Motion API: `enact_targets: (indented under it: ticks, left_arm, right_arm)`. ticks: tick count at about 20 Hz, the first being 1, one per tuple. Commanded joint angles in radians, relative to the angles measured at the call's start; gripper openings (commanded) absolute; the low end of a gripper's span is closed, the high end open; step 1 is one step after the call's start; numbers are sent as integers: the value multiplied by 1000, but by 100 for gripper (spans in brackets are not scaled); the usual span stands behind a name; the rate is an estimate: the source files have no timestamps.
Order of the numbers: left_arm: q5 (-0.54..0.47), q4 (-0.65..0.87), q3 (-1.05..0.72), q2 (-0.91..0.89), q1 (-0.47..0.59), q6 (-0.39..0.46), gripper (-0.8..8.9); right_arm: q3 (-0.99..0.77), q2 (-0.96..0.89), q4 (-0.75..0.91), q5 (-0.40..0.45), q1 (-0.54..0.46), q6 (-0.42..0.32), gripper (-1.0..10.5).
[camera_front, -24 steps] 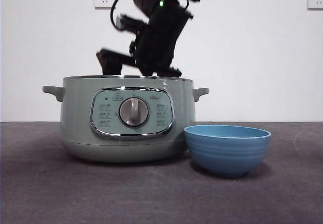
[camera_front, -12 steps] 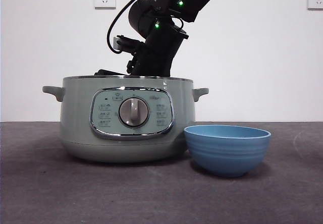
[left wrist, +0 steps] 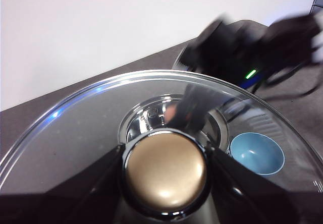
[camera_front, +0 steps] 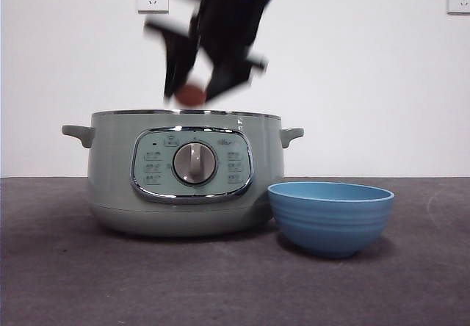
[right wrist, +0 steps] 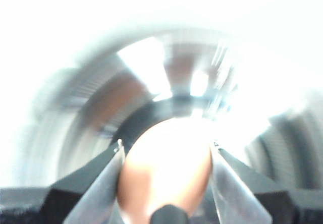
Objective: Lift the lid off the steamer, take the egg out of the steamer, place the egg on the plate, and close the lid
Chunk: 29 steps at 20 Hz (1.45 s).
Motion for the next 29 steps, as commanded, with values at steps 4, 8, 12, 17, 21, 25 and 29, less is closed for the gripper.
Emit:
enact_targets:
  ticks: [4, 8, 12, 17, 21, 25, 29]
  left_arm:
    - [11, 51, 18, -12, 1, 5, -9]
    - [11, 53, 18, -12, 1, 5, -9]
    - [11, 50, 18, -12, 1, 5, -9]
    - [13, 49, 18, -12, 1, 5, -9]
    - [13, 46, 18, -12, 1, 5, -9]
    - [13, 46, 18, -12, 1, 5, -9]
    - [13, 46, 18, -12, 1, 5, -9]
  right_arm:
    - [0, -335, -294, 113, -25, -91, -13]
    - [-29, -479, -436, 106, -109, -91, -13]
    - [-265, -602, -366, 28, -188, -85, -13]
    - [-587, -633, -155, -51, -216, -75, -13]
    - [-713, -569, -11, -94, -209, -41, -13]
    - [-748, -476, 55, -103, -200, -42, -13]
    - [-748, -358, 101, -103, -192, -45, -13]
